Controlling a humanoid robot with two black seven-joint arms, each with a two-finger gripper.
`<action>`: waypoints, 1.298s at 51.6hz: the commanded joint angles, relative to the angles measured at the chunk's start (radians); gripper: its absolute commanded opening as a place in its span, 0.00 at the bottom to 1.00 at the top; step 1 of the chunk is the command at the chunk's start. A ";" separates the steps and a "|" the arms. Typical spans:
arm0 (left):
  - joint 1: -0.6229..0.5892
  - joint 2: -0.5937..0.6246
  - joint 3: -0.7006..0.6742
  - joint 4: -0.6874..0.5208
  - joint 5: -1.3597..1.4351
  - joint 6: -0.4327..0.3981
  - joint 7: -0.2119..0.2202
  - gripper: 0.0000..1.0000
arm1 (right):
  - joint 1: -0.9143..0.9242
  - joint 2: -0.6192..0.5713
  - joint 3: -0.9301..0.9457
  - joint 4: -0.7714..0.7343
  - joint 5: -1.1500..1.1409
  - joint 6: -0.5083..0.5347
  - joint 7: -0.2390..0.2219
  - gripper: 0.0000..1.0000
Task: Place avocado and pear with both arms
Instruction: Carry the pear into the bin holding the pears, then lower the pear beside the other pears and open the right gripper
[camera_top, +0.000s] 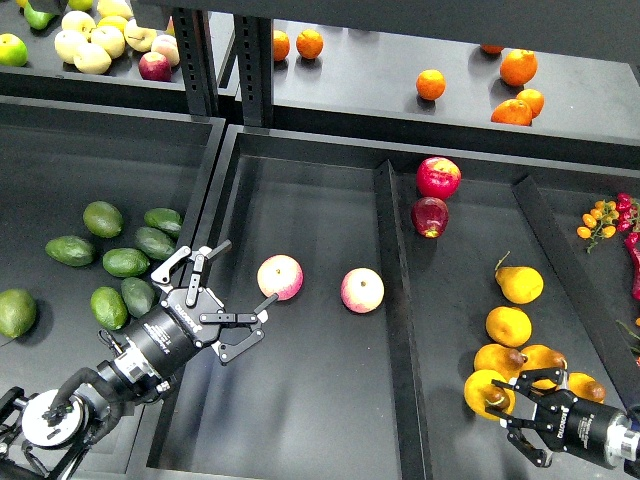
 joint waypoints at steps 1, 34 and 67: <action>0.001 0.000 0.001 0.000 0.000 0.000 0.000 0.99 | 0.000 0.003 0.001 -0.046 0.000 0.000 0.000 0.20; 0.018 0.000 0.004 -0.003 0.000 0.000 0.000 0.99 | -0.002 0.011 0.000 -0.112 0.000 0.000 0.000 0.29; 0.025 0.000 0.004 -0.005 0.000 0.000 0.000 0.99 | -0.014 0.002 -0.011 -0.124 -0.003 0.000 0.000 0.68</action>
